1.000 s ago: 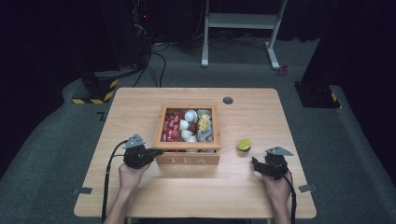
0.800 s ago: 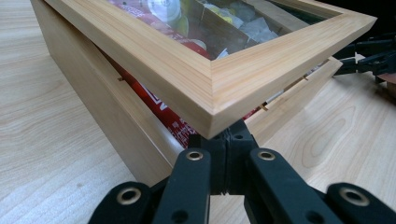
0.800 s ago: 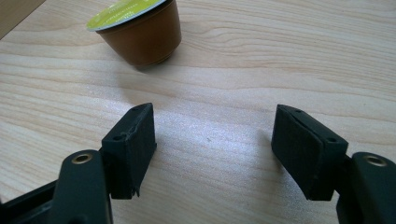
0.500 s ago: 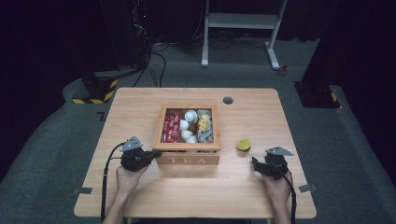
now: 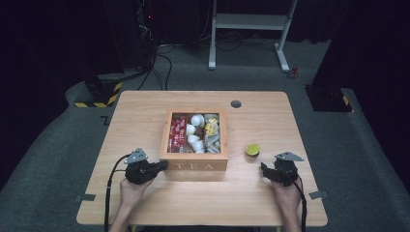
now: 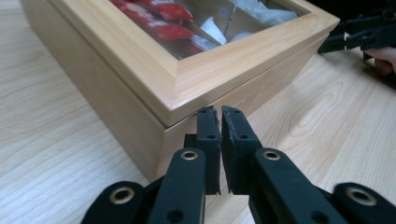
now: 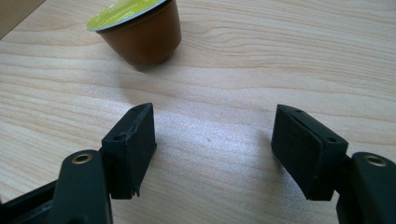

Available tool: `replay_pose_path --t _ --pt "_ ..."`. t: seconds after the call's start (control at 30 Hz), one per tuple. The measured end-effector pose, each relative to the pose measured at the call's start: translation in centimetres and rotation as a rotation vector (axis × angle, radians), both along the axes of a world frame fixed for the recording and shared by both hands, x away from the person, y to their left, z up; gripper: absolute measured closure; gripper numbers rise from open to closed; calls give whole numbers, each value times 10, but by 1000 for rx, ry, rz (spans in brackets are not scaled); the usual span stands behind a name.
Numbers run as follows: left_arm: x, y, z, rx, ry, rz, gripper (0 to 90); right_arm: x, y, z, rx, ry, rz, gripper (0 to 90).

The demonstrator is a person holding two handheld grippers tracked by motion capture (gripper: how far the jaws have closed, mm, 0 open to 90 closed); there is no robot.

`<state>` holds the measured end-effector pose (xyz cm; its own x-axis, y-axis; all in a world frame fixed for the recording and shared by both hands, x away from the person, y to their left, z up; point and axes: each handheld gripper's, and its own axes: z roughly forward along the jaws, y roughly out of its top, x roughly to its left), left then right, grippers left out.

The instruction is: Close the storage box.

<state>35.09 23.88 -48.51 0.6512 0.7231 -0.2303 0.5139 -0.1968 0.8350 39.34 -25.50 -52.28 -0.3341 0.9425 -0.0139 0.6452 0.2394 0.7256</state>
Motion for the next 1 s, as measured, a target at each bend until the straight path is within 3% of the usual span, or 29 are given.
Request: replay_pose_path --t 0.2,0.4,0.67,1.0 --pt "-7 15 2 -40 -16 18 734 0 0 0 0 0 0 305" --pt "-7 32 0 -44 -12 98 567 0 0 0 0 0 0 305" --pt "2 43 -15 85 -4 231 487 0 0 0 0 0 0 305" --pt "14 53 -34 196 42 313 425 0 0 0 0 0 0 305"
